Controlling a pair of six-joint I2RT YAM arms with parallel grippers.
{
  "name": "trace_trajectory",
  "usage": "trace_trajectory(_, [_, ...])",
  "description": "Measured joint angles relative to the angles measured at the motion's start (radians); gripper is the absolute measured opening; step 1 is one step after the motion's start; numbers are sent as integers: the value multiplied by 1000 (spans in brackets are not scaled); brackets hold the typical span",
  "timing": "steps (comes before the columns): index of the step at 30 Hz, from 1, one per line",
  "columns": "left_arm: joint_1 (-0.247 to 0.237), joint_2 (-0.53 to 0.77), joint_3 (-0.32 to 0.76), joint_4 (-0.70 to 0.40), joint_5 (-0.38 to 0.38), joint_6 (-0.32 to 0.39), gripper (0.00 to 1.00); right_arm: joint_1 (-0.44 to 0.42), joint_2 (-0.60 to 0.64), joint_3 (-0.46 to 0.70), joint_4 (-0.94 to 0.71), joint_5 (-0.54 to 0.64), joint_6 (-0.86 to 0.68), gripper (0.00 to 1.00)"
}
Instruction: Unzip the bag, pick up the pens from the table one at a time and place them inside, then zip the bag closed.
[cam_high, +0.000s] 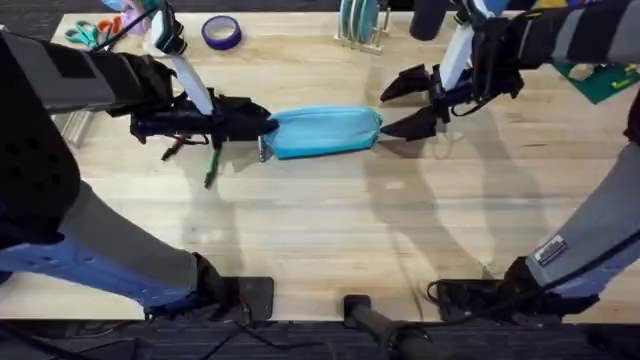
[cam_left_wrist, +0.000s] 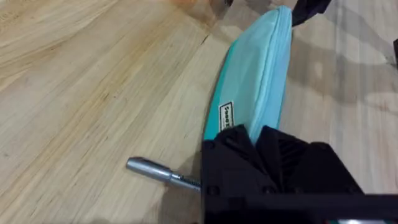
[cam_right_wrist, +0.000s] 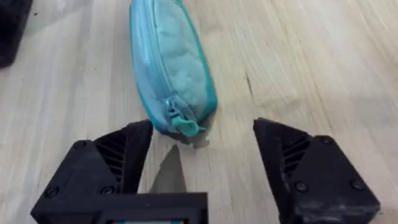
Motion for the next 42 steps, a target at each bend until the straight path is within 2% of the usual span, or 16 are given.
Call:
trace_trajectory(10, [0, 0, 0, 0, 0, 0, 43, 14, 0, 0, -5, -16, 0, 914])
trace_trajectory(17, [0, 0, 0, 0, 0, 0, 43, 14, 0, 0, -7, -21, 0, 782])
trace_trajectory(19, [0, 0, 0, 0, 0, 0, 43, 14, 0, 0, -13, -22, -1, 711])
trace_trajectory(22, [0, 0, 0, 0, 0, 0, 43, 14, 0, 0, -27, -23, -1, 528])
trace_trajectory(31, [0, 0, 0, 0, 0, 0, 43, 17, 0, 0, -47, -23, -4, 260])
trace_trajectory(34, [0, 0, 0, 1, 0, 0, 43, 18, 0, 0, -51, -25, -4, 58])
trace_trajectory(42, [0, 0, 0, 4, -2, 0, 43, 18, 0, 0, -52, -30, -5, 31])
